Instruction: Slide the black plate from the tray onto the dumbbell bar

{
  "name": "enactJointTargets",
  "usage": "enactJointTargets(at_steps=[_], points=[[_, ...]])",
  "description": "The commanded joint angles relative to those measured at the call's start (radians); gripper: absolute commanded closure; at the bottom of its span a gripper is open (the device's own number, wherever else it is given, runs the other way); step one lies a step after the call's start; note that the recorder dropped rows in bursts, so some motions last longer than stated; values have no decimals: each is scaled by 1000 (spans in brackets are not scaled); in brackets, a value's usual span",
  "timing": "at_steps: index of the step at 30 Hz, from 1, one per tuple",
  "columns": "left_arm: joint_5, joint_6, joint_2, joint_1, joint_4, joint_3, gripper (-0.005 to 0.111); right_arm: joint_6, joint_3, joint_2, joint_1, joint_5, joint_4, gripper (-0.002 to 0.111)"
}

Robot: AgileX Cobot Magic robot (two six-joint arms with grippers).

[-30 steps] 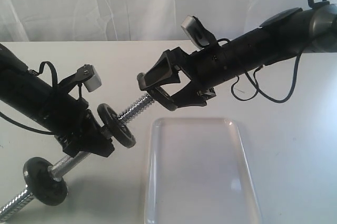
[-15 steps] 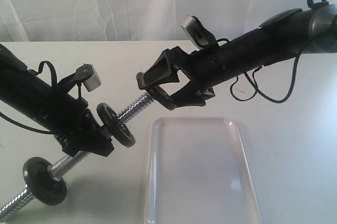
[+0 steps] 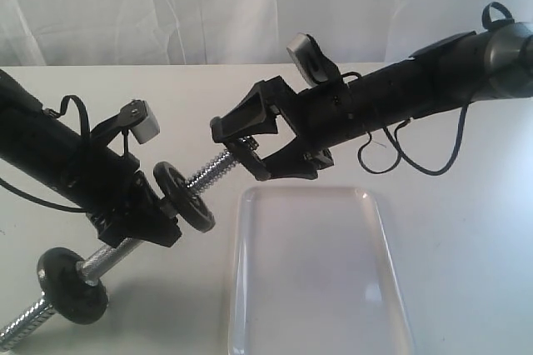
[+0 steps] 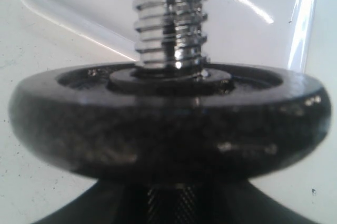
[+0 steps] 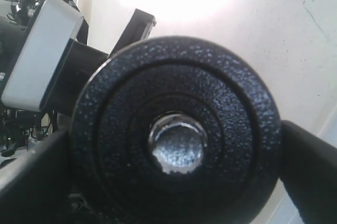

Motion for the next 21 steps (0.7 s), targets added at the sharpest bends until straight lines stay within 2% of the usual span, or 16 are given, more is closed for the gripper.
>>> enactJointTargets(at_steps=[1, 6, 10, 12, 14, 19, 20, 21], points=[[78, 17, -47, -3, -216, -23, 107, -31, -8, -15, 50, 70, 113, 108], [78, 17, -47, -3, -216, -23, 107, -39, -8, -15, 112, 70, 113, 108], [78, 17, -47, -3, -216, -23, 107, -39, -8, -15, 122, 70, 113, 108], [78, 17, -47, -3, -216, -23, 107, -54, -8, -15, 122, 70, 92, 102], [78, 17, -47, -3, -216, -23, 107, -50, -8, -15, 122, 70, 68, 82], [78, 17, -47, -3, -216, -23, 107, -48, -8, -15, 122, 70, 45, 8], [78, 17, -47, -3, -216, -23, 107, -48, -8, -15, 120, 70, 45, 3], [78, 17, -47, -3, -216, -23, 107, -48, -8, -15, 118, 70, 43, 3]])
